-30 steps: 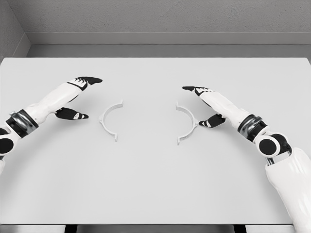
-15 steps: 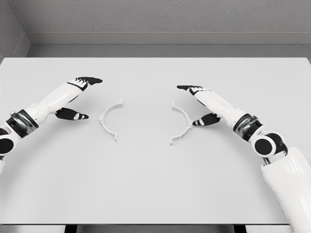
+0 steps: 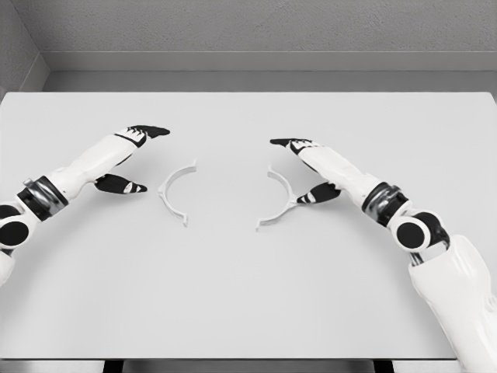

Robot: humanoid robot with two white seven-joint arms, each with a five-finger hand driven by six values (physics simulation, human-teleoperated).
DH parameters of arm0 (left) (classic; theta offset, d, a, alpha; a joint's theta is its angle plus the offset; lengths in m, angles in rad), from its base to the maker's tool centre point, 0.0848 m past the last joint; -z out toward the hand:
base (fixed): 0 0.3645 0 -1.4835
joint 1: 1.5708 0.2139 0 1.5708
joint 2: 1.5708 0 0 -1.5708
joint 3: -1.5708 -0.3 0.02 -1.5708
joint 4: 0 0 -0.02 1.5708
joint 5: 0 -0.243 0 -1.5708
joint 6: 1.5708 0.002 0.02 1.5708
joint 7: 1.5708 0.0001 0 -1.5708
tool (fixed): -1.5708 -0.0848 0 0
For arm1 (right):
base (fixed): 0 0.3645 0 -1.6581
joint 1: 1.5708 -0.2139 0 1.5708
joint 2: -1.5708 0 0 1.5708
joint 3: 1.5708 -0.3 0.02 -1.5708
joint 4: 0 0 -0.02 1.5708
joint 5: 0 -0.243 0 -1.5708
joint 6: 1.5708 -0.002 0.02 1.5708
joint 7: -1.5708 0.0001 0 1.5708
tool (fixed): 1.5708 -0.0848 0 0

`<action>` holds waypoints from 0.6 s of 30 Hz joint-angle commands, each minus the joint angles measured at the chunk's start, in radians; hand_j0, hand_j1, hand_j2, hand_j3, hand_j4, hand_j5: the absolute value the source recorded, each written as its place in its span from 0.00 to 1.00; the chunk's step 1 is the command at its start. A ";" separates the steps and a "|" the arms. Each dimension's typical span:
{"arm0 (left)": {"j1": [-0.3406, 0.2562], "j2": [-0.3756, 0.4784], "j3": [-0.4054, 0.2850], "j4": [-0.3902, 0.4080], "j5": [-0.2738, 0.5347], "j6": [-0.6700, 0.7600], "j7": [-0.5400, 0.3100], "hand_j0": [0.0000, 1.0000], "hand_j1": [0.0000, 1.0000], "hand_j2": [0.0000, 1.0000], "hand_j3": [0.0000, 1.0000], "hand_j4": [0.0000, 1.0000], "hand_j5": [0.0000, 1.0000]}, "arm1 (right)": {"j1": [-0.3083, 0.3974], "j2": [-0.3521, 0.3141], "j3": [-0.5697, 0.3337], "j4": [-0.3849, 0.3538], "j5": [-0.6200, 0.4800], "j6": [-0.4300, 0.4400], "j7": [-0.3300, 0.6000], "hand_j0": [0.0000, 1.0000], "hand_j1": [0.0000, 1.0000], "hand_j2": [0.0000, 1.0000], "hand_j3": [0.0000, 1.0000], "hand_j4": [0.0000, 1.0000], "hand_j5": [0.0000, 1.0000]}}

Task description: Assemble PVC drainage pipe clamps

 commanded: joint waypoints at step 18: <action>-0.021 -0.030 -0.022 0.050 0.007 0.001 0.001 1.00 1.00 1.00 1.00 1.00 1.00 | -0.026 0.032 0.009 0.014 0.005 0.020 -0.003 1.00 1.00 1.00 1.00 1.00 1.00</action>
